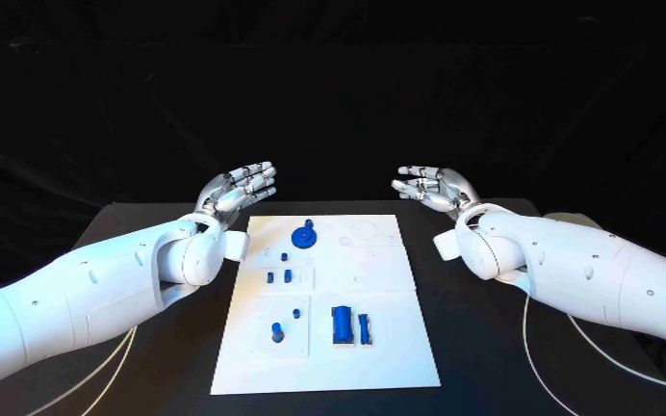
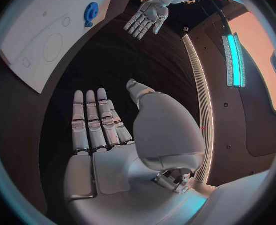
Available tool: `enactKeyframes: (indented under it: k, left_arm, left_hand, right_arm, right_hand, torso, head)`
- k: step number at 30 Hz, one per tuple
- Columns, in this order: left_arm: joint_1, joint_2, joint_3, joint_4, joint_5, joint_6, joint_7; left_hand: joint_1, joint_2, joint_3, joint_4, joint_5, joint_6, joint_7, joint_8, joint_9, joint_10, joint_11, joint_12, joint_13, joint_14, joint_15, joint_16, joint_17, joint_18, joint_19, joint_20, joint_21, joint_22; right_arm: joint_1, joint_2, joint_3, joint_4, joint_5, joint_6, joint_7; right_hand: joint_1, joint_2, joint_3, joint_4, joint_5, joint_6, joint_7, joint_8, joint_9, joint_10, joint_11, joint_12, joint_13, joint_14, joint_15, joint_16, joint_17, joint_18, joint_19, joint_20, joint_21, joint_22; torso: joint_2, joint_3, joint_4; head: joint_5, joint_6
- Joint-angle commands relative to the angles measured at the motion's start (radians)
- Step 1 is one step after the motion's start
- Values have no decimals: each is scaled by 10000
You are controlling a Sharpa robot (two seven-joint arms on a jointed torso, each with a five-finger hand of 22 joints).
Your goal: Assemble the parts on the task board
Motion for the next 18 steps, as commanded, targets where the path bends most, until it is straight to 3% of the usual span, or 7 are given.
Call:
enactKeyframes:
  k: [1, 3, 4, 5, 10, 14, 18]
  left_arm:
    - [-34, -11, 37, 217, -32, -311, 43]
    - [-83, -41, 61, 416, -39, -596, 73]
    - [-127, -68, 83, 600, -45, -859, 100]
    - [-162, -89, 100, 743, -50, -1062, 122]
    - [-382, -222, 210, 1653, -82, -2361, 258]
    - [-572, -338, 304, 2439, -109, -3482, 376]
    - [-709, -420, 372, 3001, -128, -4285, 460]
  left_hand:
    - [-3803, 1082, -2126, -1198, -1629, -4402, -923, -1284, -1422, -5185, -871, -368, -350, -4254, -965, -1390, -1018, -907, -4525, -1598, -362, -608]
    - [-4364, 1082, -2126, -1198, -1629, -4402, -923, -1284, -1422, -5185, -871, -368, -350, -4254, -965, -1390, -1018, -907, -4525, -1598, -362, -608]
    - [-4658, 1082, -2126, -1198, -1629, -4402, -923, -1284, -1422, -5185, -871, -368, -350, -4254, -965, -1390, -1018, -907, -4525, -1598, -362, -608]
    - [-11851, 1082, -2126, -1198, -1629, -4402, -923, -1284, -1422, -5185, -871, -368, -350, -4254, -965, -1390, -1018, -907, -4525, -1598, -362, -608]
    - [-11851, 1082, -2126, -1198, -1629, -4402, -923, -1284, -1422, -5185, -871, -368, -350, -4254, -965, -1390, -1018, -907, -4525, -1598, -362, -608]
    - [-11851, 1082, -2126, -1198, -1629, -4402, -923, -1284, -1422, -5185, -871, -368, -350, -4254, -965, -1390, -1018, -907, -4525, -1598, -362, -608]
    - [-11851, 1082, -2126, -1198, -1629, -4402, -923, -1284, -1422, -5185, -871, -368, -350, -4254, -965, -1390, -1018, -907, -4525, -1598, -362, -608]
  right_arm:
    - [-82, -49, 70, 282, 158, -324, 111]
    - [-164, -114, 146, 566, 394, -580, 230]
    - [-241, -173, 216, 829, 613, -817, 340]
    - [-300, -219, 270, 1032, 783, -1000, 425]
    - [-664, -504, 605, 2286, 1827, -2130, 950]
    - [-909, -696, 830, 3132, 2532, -2893, 1305]
    - [-1062, -815, 970, 3656, 2969, -3365, 1525]
  right_hand:
    - [-3626, 824, -2387, -1123, -615, -4817, -1081, -485, -2608, -8069, -859, -347, -946, -5460, -670, -1360, -1675, -1035, -5172, -1275, -335, -2643]
    - [-4160, 824, -2387, -1123, -615, -4817, -1081, -485, -2608, -8069, -859, -347, -946, -5460, -670, -1360, -1675, -1035, -5172, -1275, -335, -2643]
    - [-11309, 824, -2387, -1123, -615, -4817, -1081, -485, -2608, -8069, -859, -347, -946, -5460, -670, -1360, -1675, -1035, -5172, -1275, -335, -2643]
    - [-11309, 824, -2387, -1123, -615, -4817, -1081, -485, -2608, -8069, -859, -347, -946, -5460, -670, -1360, -1675, -1035, -5172, -1275, -335, -2643]
    - [-11309, 824, -2387, -1123, -615, -4817, -1081, -485, -2608, -8069, -859, -347, -946, -5460, -670, -1360, -1675, -1035, -5172, -1275, -335, -2643]
    - [-11309, 824, -2387, -1123, -615, -4817, -1081, -485, -2608, -8069, -859, -347, -946, -5460, -670, -1360, -1675, -1035, -5172, -1275, -335, -2643]
    - [-11309, 824, -2387, -1123, -615, -4817, -1081, -485, -2608, -8069, -859, -347, -946, -5460, -670, -1360, -1675, -1035, -5172, -1275, -335, -2643]
  torso:
    - [-136, 53, 99]
    - [-256, 104, 184]
    - [-322, 132, 230]
    - [-407, 168, 289]
    - [-548, 228, 387]
    - [-551, 229, 389]
    - [-551, 229, 389]
  head:
    - [34, 150]
    - [60, 292]
    - [74, 370]
    - [92, 469]
    - [122, 636]
    - [123, 639]
    - [123, 639]
